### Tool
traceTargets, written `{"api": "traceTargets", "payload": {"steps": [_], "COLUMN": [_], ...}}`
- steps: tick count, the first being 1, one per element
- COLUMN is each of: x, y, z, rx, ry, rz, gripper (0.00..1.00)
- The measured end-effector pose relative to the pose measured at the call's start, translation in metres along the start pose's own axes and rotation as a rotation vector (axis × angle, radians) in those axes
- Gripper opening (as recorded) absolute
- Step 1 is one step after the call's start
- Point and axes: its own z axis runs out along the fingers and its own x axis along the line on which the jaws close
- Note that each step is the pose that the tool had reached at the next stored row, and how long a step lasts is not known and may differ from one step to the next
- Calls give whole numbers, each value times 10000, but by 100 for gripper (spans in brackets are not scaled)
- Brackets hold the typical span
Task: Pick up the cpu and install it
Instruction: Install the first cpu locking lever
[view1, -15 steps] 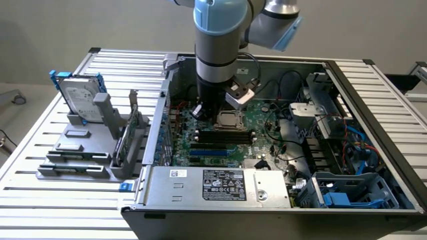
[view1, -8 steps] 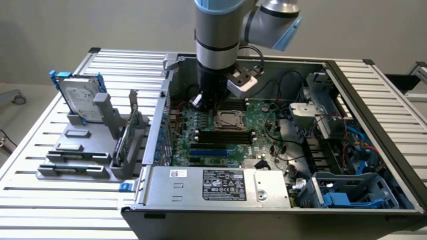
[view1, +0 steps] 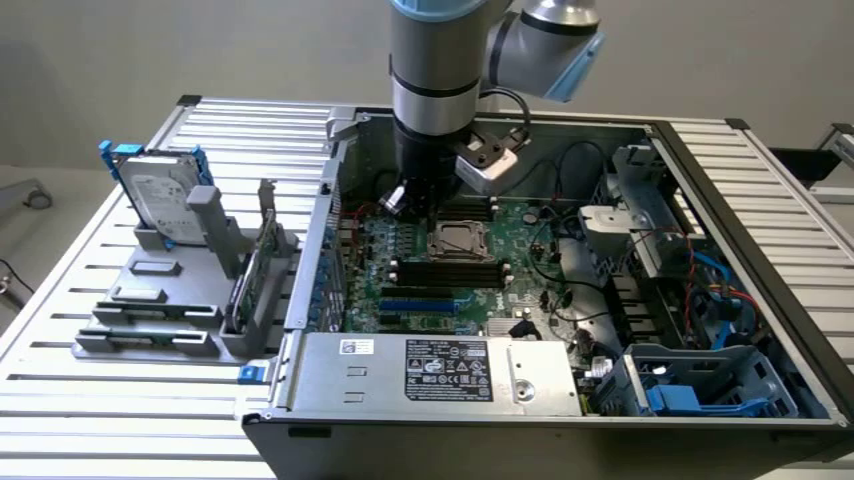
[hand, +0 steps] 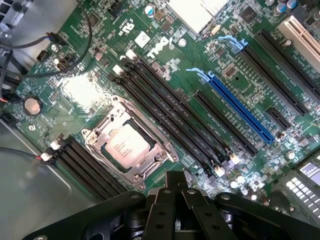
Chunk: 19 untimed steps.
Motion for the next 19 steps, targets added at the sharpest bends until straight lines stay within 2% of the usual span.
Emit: {"api": "traceTargets", "payload": {"steps": [7, 9, 19], "x": [-6, -19, -56], "y": [98, 109, 109], "z": [43, 77, 256], "rx": [-132, -143, -146], "ry": [120, 134, 136], "rz": [-28, -30, -30], "gripper": [11, 11, 11]}}
